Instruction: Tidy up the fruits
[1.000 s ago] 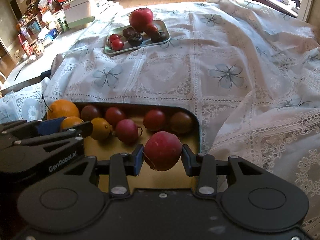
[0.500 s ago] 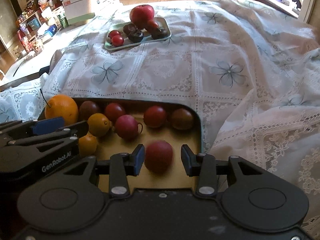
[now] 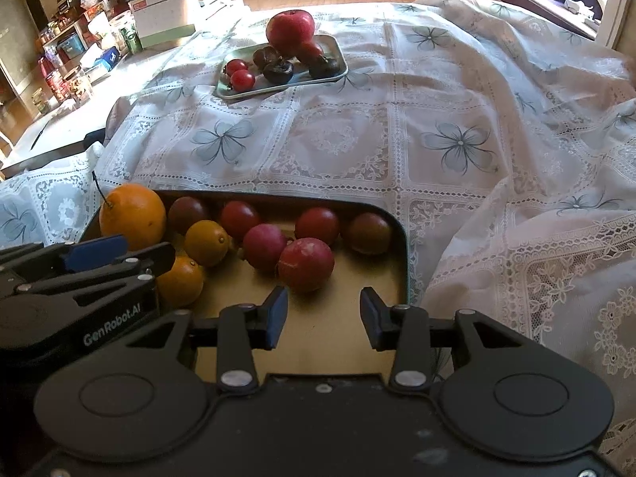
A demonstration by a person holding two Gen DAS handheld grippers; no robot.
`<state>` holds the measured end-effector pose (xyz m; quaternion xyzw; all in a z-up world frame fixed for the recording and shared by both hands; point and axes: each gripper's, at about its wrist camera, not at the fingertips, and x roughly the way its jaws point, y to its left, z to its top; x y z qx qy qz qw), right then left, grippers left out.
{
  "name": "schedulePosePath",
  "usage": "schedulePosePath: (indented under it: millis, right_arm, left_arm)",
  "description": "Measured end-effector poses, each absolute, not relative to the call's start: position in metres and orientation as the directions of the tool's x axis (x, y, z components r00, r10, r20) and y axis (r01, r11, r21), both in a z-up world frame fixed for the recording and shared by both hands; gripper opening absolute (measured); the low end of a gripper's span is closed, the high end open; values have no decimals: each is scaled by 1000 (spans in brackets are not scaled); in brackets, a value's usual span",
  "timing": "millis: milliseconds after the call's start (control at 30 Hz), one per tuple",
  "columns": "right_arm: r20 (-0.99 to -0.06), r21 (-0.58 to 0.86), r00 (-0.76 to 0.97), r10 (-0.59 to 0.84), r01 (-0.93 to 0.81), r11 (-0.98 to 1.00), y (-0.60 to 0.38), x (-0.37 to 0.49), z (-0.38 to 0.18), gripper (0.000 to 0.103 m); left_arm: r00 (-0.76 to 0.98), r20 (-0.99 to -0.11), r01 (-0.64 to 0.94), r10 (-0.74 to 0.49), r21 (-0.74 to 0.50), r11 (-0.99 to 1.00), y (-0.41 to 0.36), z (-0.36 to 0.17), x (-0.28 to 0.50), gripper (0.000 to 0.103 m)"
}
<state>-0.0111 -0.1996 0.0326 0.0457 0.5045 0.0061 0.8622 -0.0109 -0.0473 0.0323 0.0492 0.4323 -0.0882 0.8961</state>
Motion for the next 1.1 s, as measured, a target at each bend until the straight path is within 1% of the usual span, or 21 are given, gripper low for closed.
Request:
schedulePosePath:
  millis: [467,1100]
  right_arm:
    - [-879,79,474,57,27,997,-196,-18,31,43]
    - [-879,79,472,61,20,997,-196,-19,32,43]
  left_arm:
    - [614,-783,178,-96,19,984,-42,32,-16,47]
    - [613,-783,181,-105,10,983,-41,32,-19,48]
